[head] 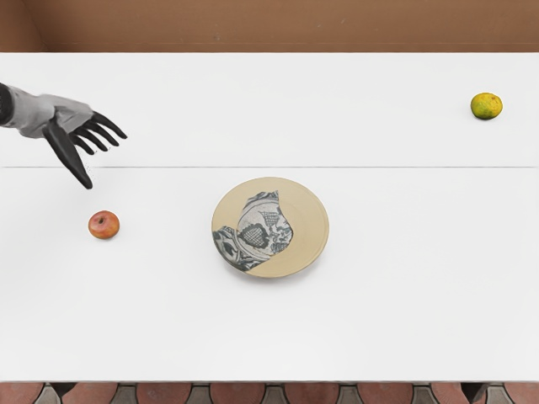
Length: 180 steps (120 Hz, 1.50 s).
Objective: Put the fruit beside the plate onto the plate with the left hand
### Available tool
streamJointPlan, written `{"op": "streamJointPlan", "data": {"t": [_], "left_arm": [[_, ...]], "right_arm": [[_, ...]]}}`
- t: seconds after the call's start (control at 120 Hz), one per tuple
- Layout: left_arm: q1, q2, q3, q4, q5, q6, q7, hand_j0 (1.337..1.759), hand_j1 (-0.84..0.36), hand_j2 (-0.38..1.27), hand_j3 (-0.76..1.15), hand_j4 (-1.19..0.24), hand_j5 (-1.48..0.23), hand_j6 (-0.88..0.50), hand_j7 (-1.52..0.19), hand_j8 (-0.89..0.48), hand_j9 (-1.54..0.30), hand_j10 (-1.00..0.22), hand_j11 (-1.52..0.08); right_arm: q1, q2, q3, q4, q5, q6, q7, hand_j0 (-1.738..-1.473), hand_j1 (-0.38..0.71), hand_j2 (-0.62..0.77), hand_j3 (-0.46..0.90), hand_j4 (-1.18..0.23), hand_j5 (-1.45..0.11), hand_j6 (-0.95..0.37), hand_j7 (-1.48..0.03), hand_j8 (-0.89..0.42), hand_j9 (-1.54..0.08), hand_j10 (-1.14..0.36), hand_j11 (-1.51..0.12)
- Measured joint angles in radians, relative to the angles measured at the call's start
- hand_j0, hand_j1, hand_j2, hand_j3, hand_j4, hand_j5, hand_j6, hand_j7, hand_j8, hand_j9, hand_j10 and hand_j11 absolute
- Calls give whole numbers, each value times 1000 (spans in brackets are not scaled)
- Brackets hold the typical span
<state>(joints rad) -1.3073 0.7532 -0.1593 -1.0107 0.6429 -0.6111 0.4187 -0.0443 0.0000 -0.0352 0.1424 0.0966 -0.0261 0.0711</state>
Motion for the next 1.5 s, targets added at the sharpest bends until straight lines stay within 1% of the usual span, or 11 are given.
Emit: {"op": "streamJointPlan", "data": {"t": [0.117,0.208,0.233,0.3,0.408,0.692,0.767,0.85,0.975,1.158,1.5], "left_arm": [[-1,128,14,-173,88,0,4,1658,57,50,0,-247,-319,-248,-318,-248,-318,-247,-318],[-31,138,70,-313,114,55,4,1658,57,50,0,-248,-319,-248,-318,-248,-318,-247,-318],[-58,136,95,-345,119,87,4,1658,58,51,0,-249,-319,-250,-319,-250,-318,-248,-318],[-128,129,186,-415,127,191,5,1658,57,50,0,-248,-319,-249,-318,-249,-318,-248,-318],[-164,120,322,-483,133,357,5,1658,57,51,0,-249,-319,-249,-319,-249,-318,-248,-318],[-238,25,601,-545,130,673,2,1658,57,51,0,-248,-319,-249,-319,-249,-318,-248,-318],[-302,6,690,-557,127,738,3,1658,57,51,0,-248,-319,-249,-319,-249,-318,-248,-318],[-345,-5,786,-578,108,786,4,1658,57,51,0,-248,-319,-249,-318,-248,-318,-247,-318],[-370,-20,892,-611,80,843,6,1658,57,51,0,-247,-319,-248,-318,-248,-318,-247,-318],[-369,-60,964,-637,65,933,6,1658,56,51,0,-247,-319,-248,-319,-248,-319,-247,-319],[-332,-105,988,-643,59,1066,5,1658,43,52,0,-257,-332,-257,-332,-257,-332,-257,-332]], "right_arm": [[0,0,0,0,0,0,0,-1658,-310,-7,0,-33,-43,-33,-43,-33,-43,-33,-43],[0,0,0,0,0,0,0,-1658,-310,-7,0,-33,-43,-33,-43,-33,-43,-33,-43],[0,0,0,0,0,0,0,-1658,-310,-7,0,-33,-43,-33,-43,-33,-43,-33,-43],[0,0,0,0,0,0,0,-1658,-310,-7,0,-33,-43,-33,-43,-33,-43,-33,-43],[0,0,0,0,0,0,0,-1658,-310,-7,0,-33,-43,-33,-43,-33,-43,-33,-43],[0,0,0,0,0,0,0,-1658,-310,-7,0,-33,-43,-33,-43,-33,-43,-33,-43],[0,0,0,0,0,0,0,-1658,-310,-7,0,-33,-43,-33,-43,-33,-43,-33,-43],[0,0,0,0,0,0,0,-1658,-310,-7,0,-33,-43,-33,-43,-33,-43,-33,-43],[0,0,0,0,0,0,0,-1658,-310,-7,0,-33,-43,-33,-43,-33,-43,-33,-43],[0,0,0,0,0,0,0,-1658,-310,-7,0,-33,-43,-33,-43,-33,-43,-33,-43],[0,0,0,0,0,0,-1,-1658,-310,-7,0,-33,-43,-33,-43,-33,-43,-33,-43]]}}
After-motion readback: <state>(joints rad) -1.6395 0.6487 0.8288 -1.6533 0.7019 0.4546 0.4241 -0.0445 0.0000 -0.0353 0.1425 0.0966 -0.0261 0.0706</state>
